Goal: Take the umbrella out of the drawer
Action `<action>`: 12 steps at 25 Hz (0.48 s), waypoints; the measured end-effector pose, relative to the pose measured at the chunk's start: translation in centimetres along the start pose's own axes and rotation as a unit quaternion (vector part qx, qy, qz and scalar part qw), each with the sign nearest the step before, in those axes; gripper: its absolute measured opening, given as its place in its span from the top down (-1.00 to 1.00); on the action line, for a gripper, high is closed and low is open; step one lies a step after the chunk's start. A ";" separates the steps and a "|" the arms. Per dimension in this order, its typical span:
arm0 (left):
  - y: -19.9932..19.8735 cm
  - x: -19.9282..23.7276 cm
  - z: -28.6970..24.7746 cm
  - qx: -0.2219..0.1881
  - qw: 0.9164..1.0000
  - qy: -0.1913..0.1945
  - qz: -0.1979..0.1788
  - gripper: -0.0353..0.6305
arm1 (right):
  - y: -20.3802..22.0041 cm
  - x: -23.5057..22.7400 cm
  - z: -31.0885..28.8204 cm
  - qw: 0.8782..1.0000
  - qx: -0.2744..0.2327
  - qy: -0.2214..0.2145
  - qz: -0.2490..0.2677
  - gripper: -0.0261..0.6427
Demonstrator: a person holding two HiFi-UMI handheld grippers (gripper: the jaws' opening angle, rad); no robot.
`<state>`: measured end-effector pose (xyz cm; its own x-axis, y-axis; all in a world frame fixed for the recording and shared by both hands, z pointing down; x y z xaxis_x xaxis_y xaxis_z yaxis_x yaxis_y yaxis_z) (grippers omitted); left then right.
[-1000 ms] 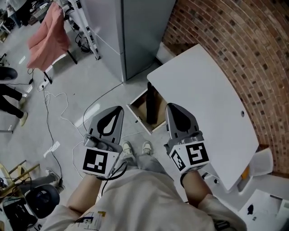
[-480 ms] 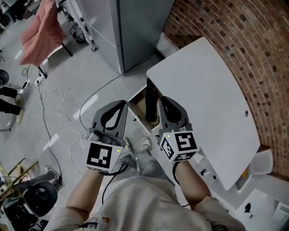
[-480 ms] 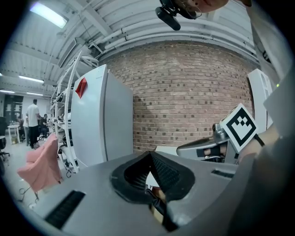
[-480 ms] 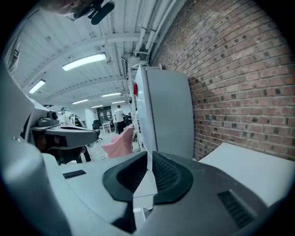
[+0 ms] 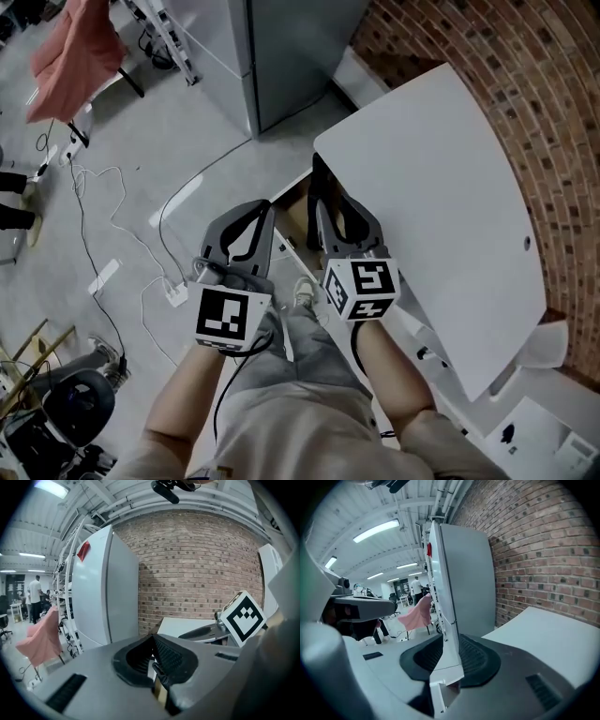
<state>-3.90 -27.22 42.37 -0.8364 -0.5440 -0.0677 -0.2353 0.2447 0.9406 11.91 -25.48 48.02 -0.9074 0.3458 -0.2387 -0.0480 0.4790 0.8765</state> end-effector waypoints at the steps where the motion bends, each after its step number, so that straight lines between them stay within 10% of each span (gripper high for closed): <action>1: 0.8 -0.1 -0.8 0.005 1.000 -0.001 0.004 0.87 | 0.8 -0.3 -0.7 1.000 0.006 0.001 -0.003 0.62; 12: 10.7 0.6 -8.5 0.059 0.998 0.018 0.025 0.87 | 10.0 -5.1 -7.8 0.998 0.042 0.045 -0.028 0.63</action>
<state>-2.73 -31.77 55.18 -0.8308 -0.5566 -0.0078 -0.2517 0.3632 0.8971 12.77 -28.77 61.26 -0.9382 0.2454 -0.2441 -0.0673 0.5624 0.8241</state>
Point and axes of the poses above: the fingertips, and each gripper's own axes: z backward along the fingers, x to its left, y out of its underside, the point moved 7 cm from there along z, backward along the fingers, and after that the axes turned 13 degrees about -y, right-handed, at the moved point
